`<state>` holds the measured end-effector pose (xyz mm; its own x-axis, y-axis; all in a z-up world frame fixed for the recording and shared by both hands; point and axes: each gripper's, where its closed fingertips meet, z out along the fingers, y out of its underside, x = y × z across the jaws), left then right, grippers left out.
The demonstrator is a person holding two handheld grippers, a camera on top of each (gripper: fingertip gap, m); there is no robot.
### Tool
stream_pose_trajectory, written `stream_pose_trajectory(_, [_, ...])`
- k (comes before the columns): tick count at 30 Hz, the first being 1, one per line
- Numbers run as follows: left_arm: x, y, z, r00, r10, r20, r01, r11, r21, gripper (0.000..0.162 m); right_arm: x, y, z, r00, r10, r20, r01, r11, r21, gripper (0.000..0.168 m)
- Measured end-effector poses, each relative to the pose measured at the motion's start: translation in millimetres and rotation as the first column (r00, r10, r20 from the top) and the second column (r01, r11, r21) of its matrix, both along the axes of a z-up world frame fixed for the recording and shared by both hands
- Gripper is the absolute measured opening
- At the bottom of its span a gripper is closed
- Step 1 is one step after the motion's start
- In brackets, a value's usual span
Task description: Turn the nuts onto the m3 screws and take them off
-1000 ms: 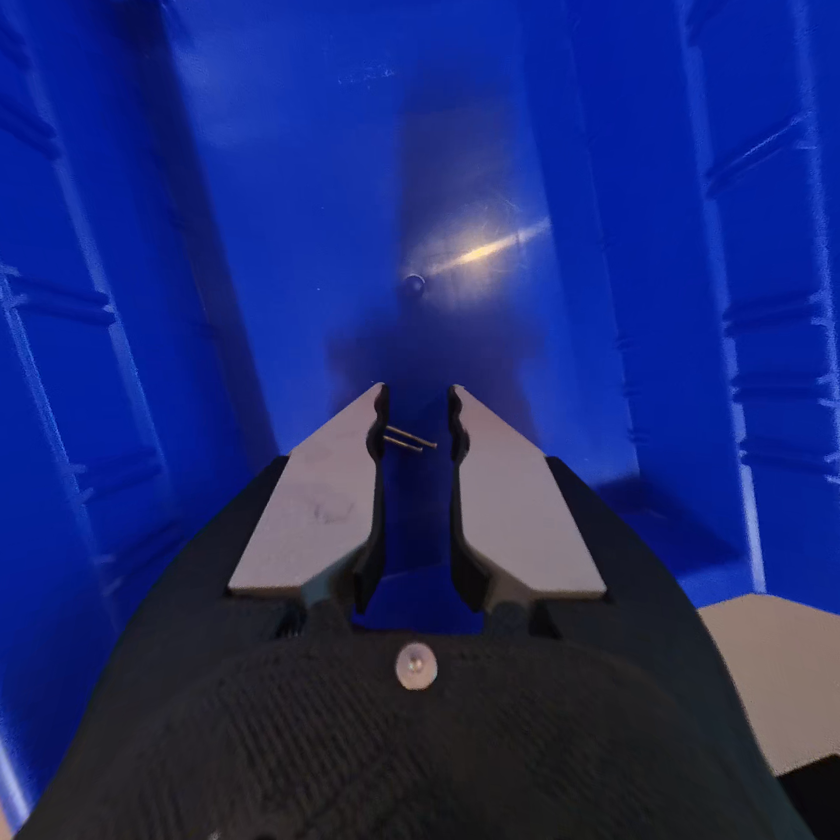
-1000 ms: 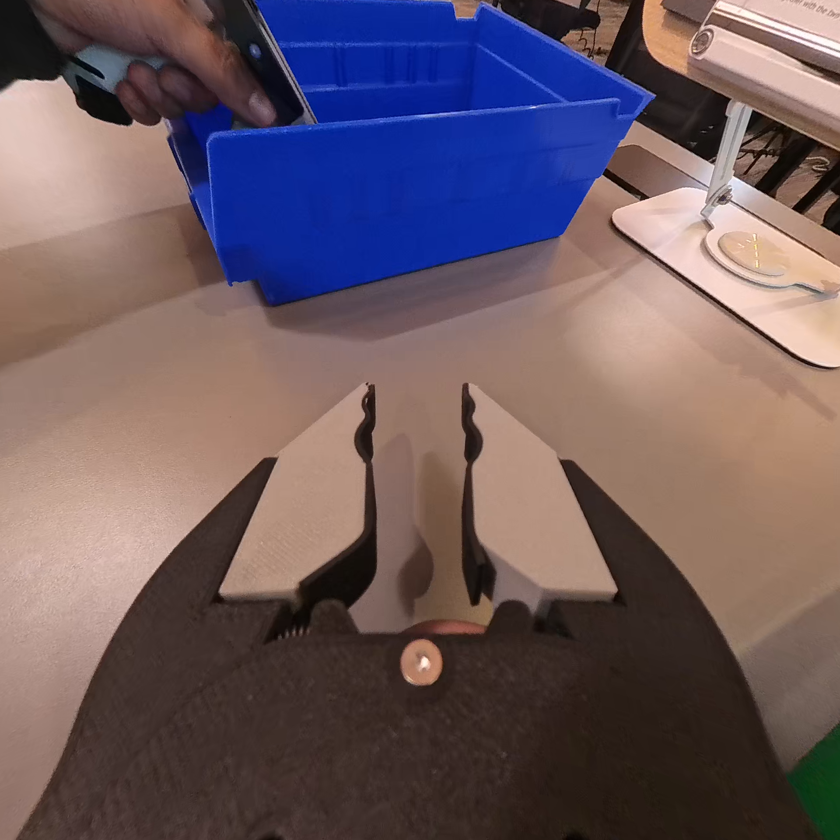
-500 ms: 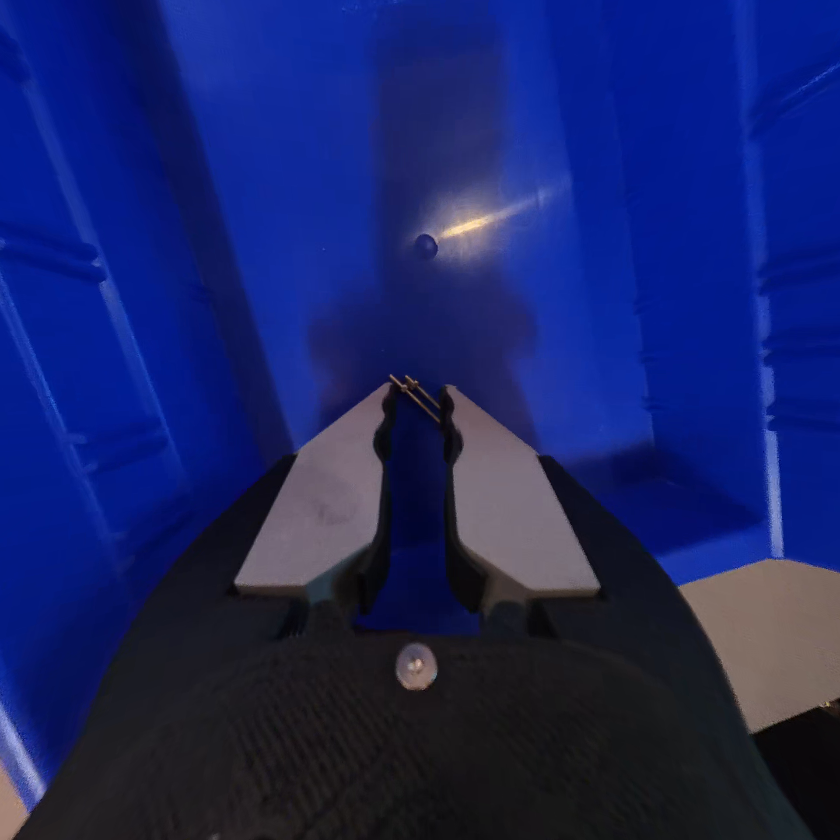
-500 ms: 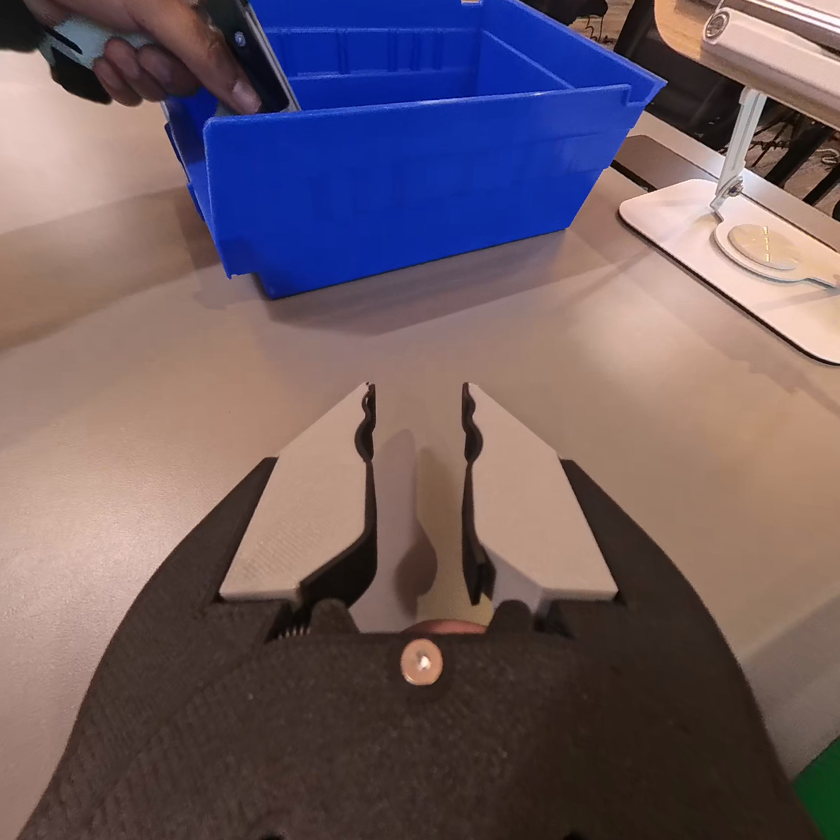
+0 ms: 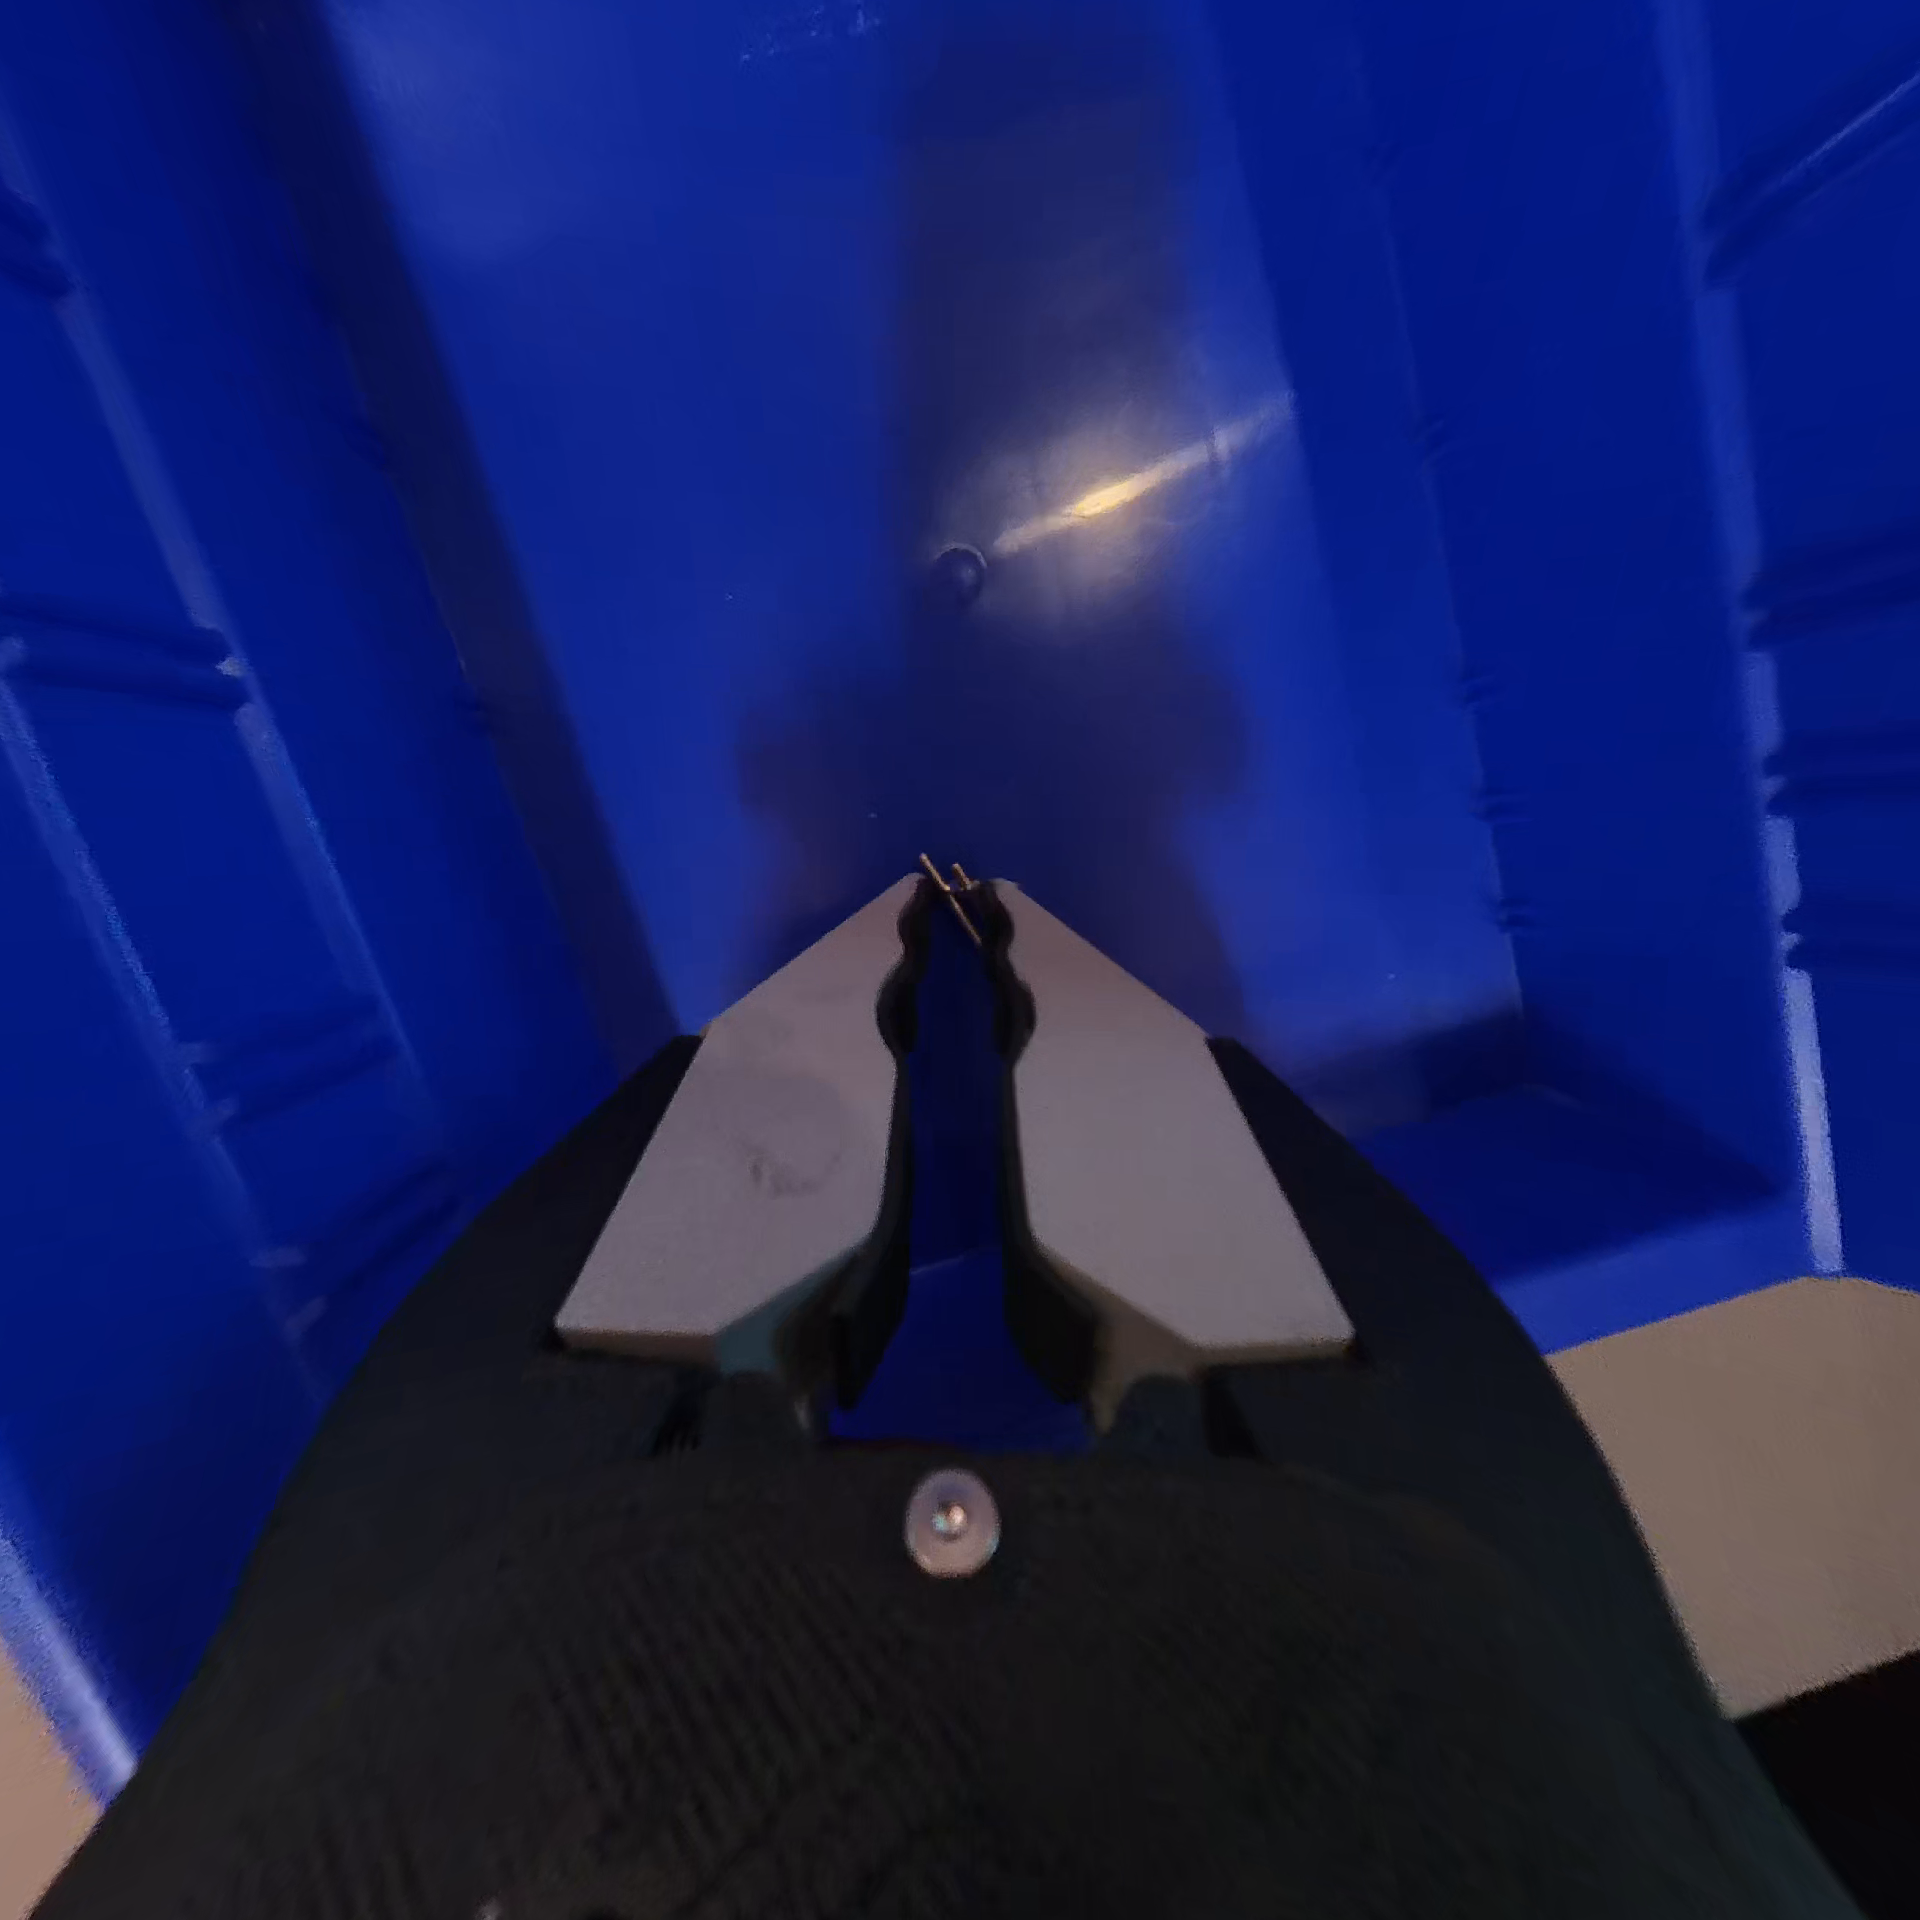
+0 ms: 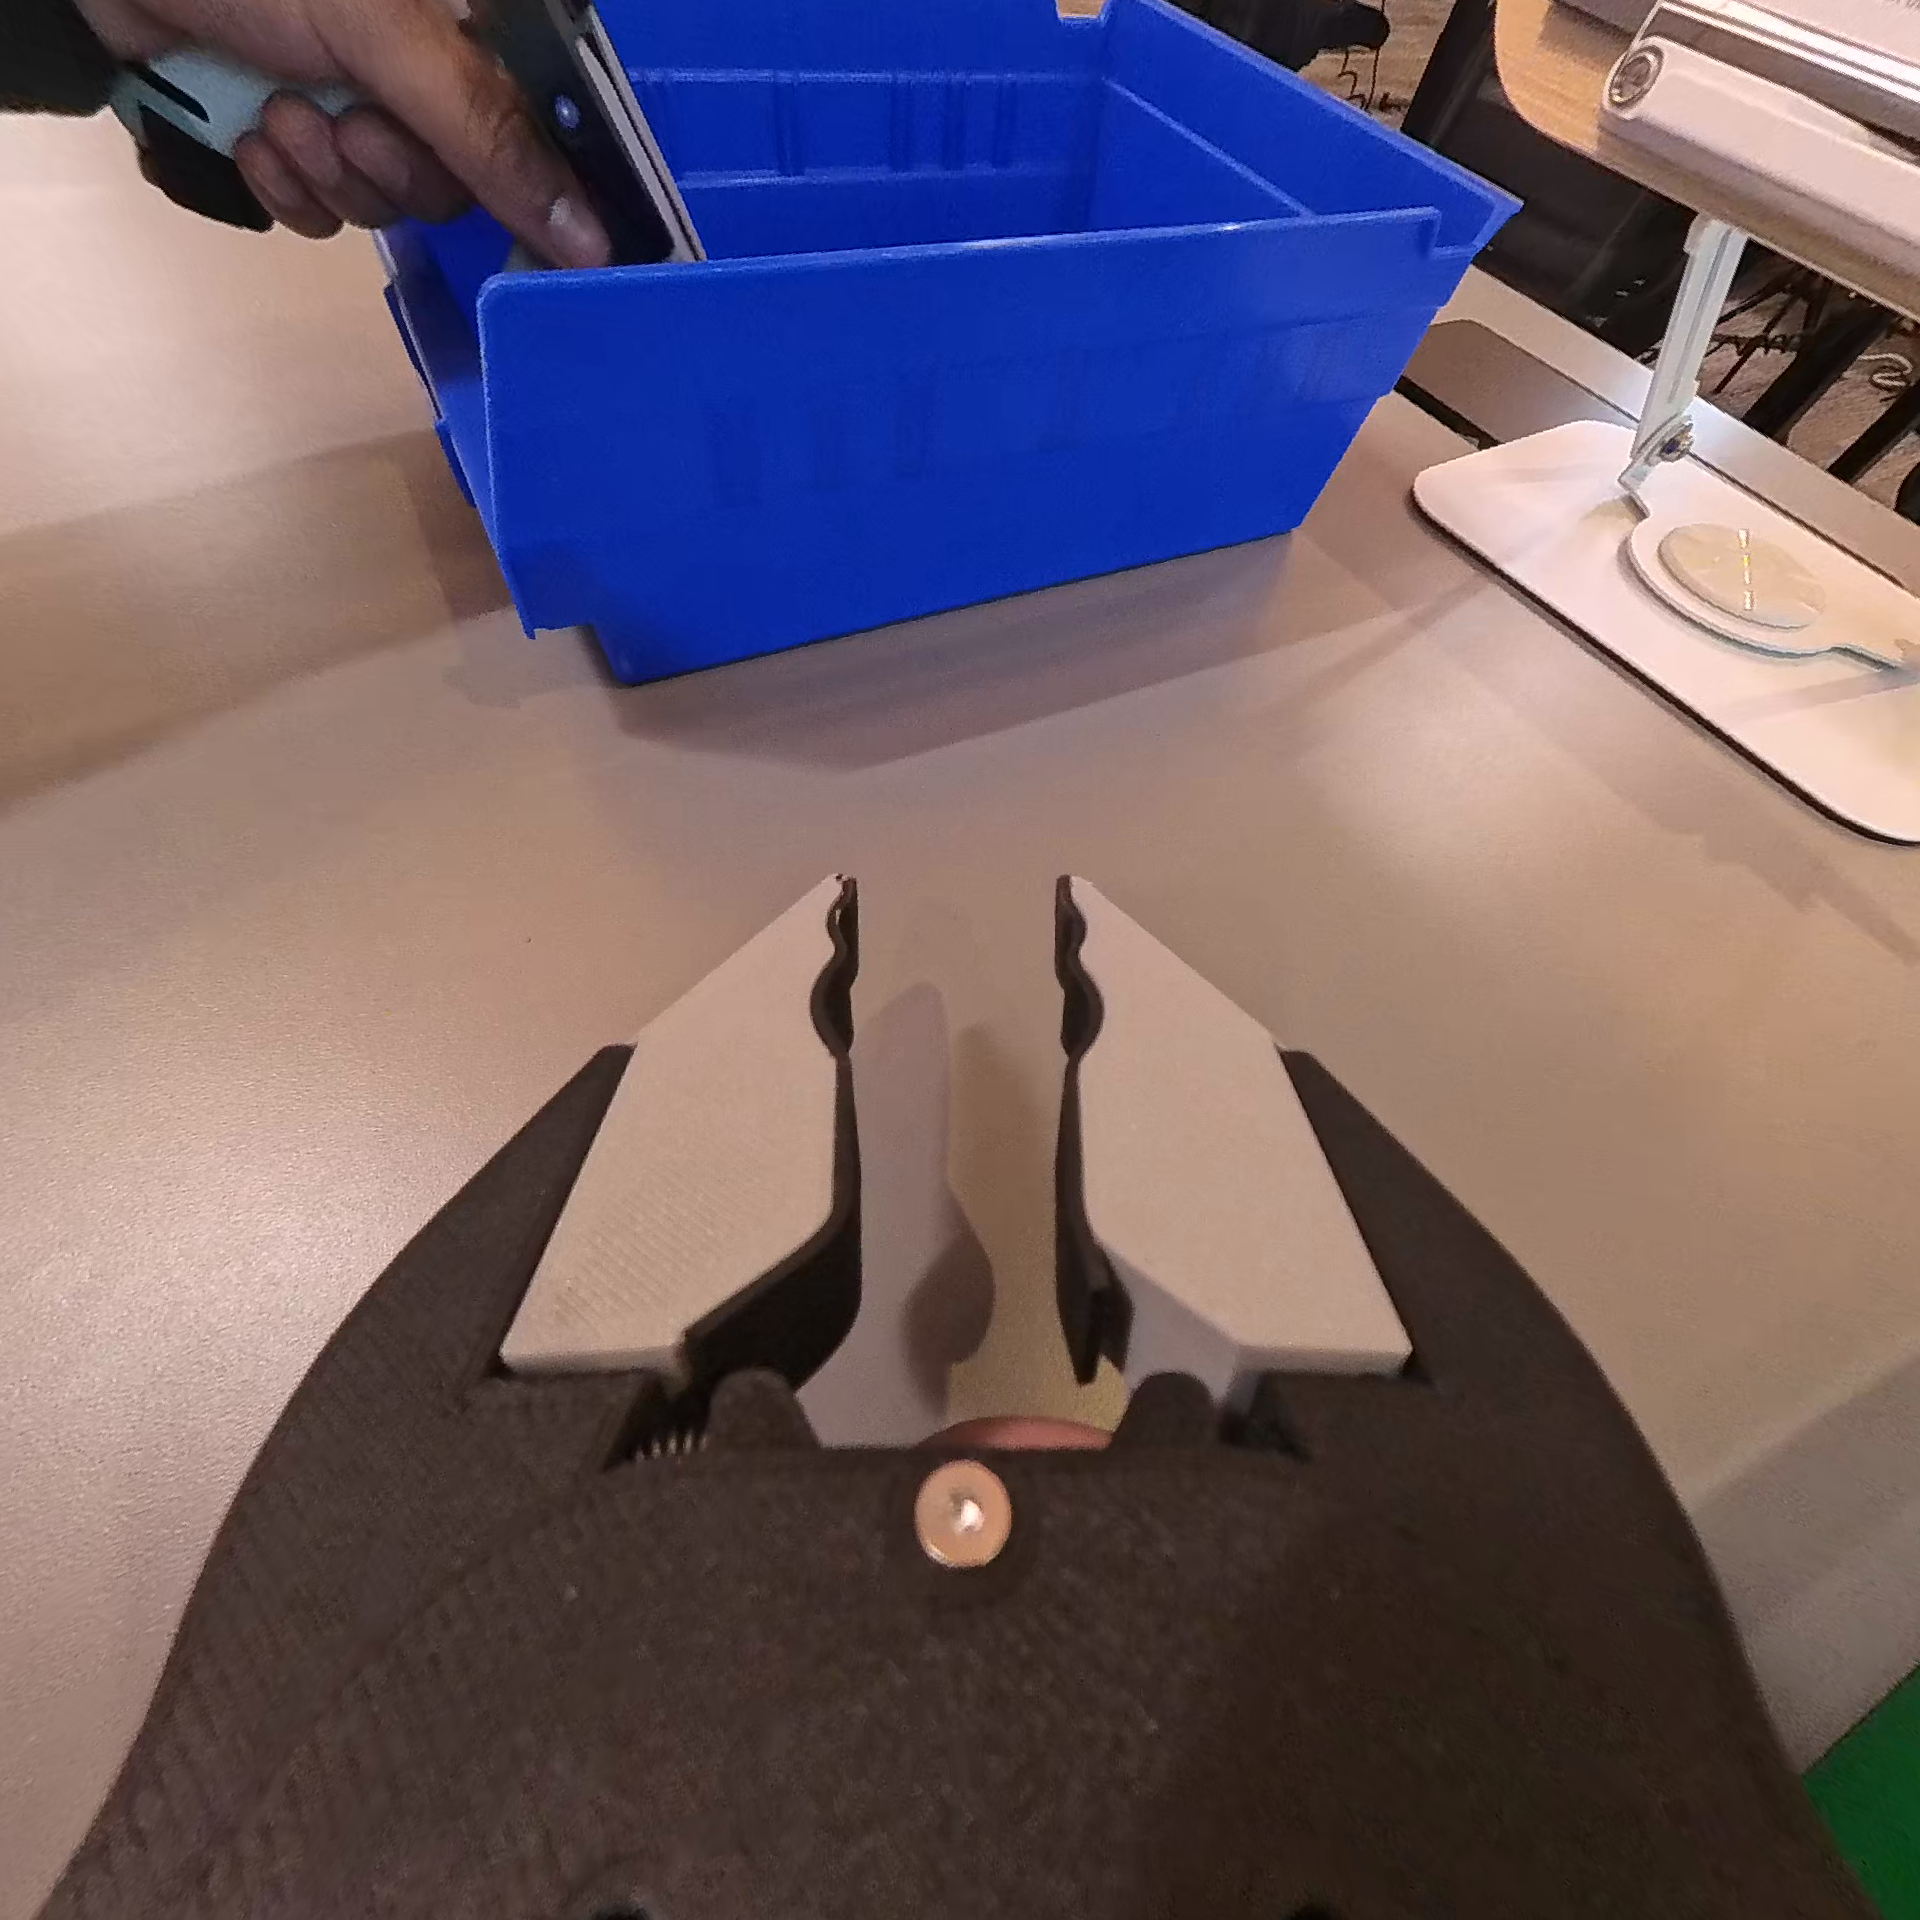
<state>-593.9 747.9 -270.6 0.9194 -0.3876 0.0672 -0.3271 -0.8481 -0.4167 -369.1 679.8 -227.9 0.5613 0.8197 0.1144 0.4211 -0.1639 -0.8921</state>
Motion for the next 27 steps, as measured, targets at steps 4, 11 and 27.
stream_pose_trajectory(4, [1, 1, 8, 1.000, -0.005, 0.023, 0.004, 1.000, 0.028, 0.000, 0, 0, -1, 1.000, 0.000, 0.002, 0.000, 1.000, -0.001, 0.035])
stream_pose_trajectory(11, [2, -1, 7, 1.000, -0.024, -0.001, 0.024, 0.999, 0.033, 0.000, 0, 0, -1, 1.000, -0.001, 0.004, 0.001, 1.000, 0.000, 0.035])
stream_pose_trajectory(27, [42, 15, 10, 0.994, -0.010, 0.108, 0.010, 1.000, 0.007, 0.022, 0, 0, 0, 1.000, 0.002, 0.006, -0.002, 1.000, 0.004, 0.035])
